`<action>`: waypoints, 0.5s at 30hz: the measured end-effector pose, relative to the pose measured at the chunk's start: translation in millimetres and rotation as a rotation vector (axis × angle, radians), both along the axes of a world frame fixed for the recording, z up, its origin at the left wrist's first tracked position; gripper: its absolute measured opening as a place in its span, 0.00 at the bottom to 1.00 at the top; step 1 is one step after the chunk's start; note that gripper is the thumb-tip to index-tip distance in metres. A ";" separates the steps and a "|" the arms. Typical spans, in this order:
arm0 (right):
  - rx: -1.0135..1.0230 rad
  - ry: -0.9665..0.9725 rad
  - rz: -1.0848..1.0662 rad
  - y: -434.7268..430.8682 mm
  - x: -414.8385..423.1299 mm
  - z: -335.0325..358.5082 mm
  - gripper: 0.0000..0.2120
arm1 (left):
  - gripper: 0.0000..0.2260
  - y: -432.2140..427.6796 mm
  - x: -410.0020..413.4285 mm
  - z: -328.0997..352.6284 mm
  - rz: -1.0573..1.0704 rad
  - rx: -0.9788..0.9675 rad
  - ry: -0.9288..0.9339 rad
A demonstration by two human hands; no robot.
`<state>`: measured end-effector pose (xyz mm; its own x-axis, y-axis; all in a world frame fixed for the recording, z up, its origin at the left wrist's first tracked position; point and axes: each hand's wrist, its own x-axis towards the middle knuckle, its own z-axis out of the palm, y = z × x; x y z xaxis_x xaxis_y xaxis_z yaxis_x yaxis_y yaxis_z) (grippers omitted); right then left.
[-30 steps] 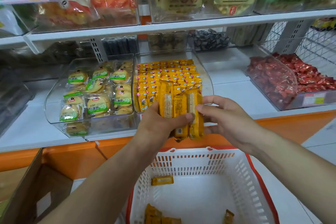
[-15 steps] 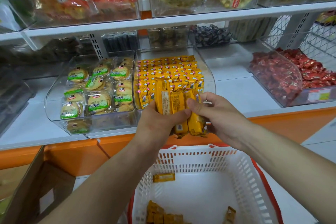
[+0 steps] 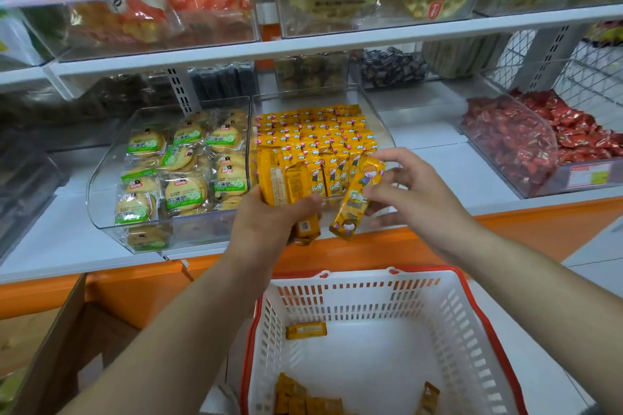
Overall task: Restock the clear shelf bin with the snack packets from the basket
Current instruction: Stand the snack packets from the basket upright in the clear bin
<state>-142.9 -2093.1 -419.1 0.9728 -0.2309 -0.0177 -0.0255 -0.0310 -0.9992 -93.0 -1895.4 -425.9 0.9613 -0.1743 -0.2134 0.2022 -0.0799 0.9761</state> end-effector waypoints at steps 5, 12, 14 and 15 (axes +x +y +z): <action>-0.452 -0.173 -0.125 -23.5 24.4 10.5 0.19 | 0.14 12.8 11.5 2.3 0.054 0.005 -0.005; -1.022 -0.059 -0.043 -23.3 95.5 -2.0 0.16 | 0.17 16.2 13.4 4.5 -0.027 0.139 -0.151; -1.052 0.043 0.012 -18.2 110.9 -11.6 0.14 | 0.16 17.8 14.7 4.7 -0.059 0.145 -0.168; -1.052 0.092 0.028 -16.5 117.1 -17.3 0.14 | 0.16 18.6 15.5 4.3 -0.073 0.144 -0.176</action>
<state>-25.8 -2109.6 -436.4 0.9831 -0.1507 0.1043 -0.0862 -0.8824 -0.4625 -77.5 -1876.8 -421.6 0.9719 -0.2241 -0.0717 0.0189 -0.2294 0.9732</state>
